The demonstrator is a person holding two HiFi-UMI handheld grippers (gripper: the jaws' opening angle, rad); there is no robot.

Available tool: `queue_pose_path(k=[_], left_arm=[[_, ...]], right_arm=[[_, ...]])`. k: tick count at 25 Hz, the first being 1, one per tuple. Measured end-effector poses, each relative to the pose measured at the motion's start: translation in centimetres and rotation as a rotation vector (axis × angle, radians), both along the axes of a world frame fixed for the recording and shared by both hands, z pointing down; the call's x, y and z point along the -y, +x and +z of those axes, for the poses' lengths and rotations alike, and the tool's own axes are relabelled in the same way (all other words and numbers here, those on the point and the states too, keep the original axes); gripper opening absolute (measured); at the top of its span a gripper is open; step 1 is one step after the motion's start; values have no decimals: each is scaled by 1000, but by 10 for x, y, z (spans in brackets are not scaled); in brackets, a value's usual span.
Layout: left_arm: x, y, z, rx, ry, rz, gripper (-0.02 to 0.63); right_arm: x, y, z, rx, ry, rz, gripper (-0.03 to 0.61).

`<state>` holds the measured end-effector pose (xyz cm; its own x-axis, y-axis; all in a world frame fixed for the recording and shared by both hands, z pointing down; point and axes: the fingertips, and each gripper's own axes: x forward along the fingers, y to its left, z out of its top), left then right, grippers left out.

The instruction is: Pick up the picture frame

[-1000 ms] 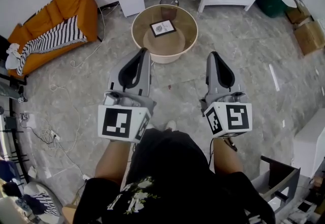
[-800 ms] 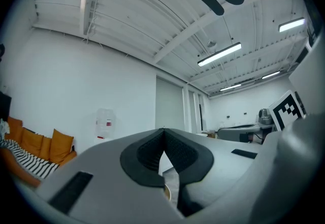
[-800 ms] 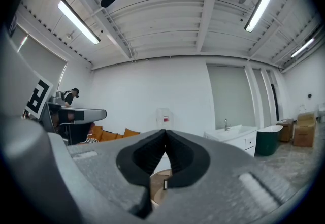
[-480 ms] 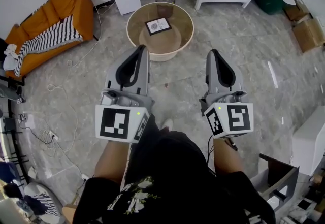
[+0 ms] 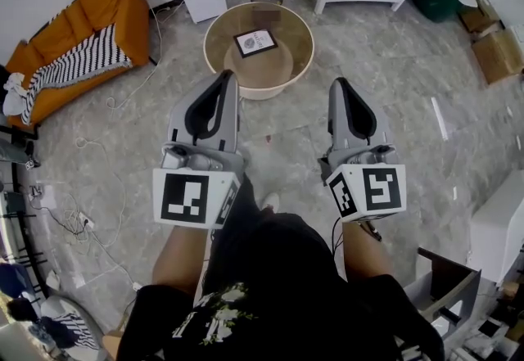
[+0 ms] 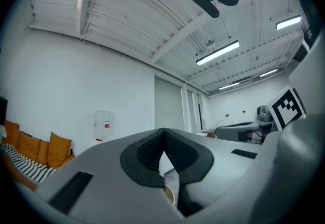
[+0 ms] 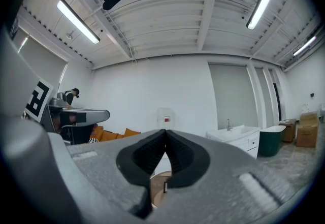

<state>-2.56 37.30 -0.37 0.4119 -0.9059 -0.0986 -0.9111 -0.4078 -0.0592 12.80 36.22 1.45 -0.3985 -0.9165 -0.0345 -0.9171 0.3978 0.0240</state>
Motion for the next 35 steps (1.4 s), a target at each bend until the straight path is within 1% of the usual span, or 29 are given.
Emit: queue_pose_path(k=[4, 11, 17, 23, 27, 32, 35], left_arm=[[17, -6, -1, 7, 8, -4, 11], [52, -12, -4, -14, 6, 0, 11], [83, -26, -11, -12, 23, -3, 11], [118, -48, -16, -12, 19, 1, 11], [142, -60, -21, -13, 26, 10, 11], [172, -80, -19, -5, 14, 17, 11], [191, -93, -21, -4, 14, 28, 11]], right_arm=[[18, -6, 3, 3, -7, 3, -5], [54, -10, -2, 5, 6, 10, -5], [86, -23, -9, 0, 14, 11, -5], [117, -42, -20, 0, 34, 30, -5], [138, -53, -23, -3, 31, 42, -5], [165, -69, -23, 2, 31, 60, -5], [183, -85, -20, 10, 24, 58, -5]])
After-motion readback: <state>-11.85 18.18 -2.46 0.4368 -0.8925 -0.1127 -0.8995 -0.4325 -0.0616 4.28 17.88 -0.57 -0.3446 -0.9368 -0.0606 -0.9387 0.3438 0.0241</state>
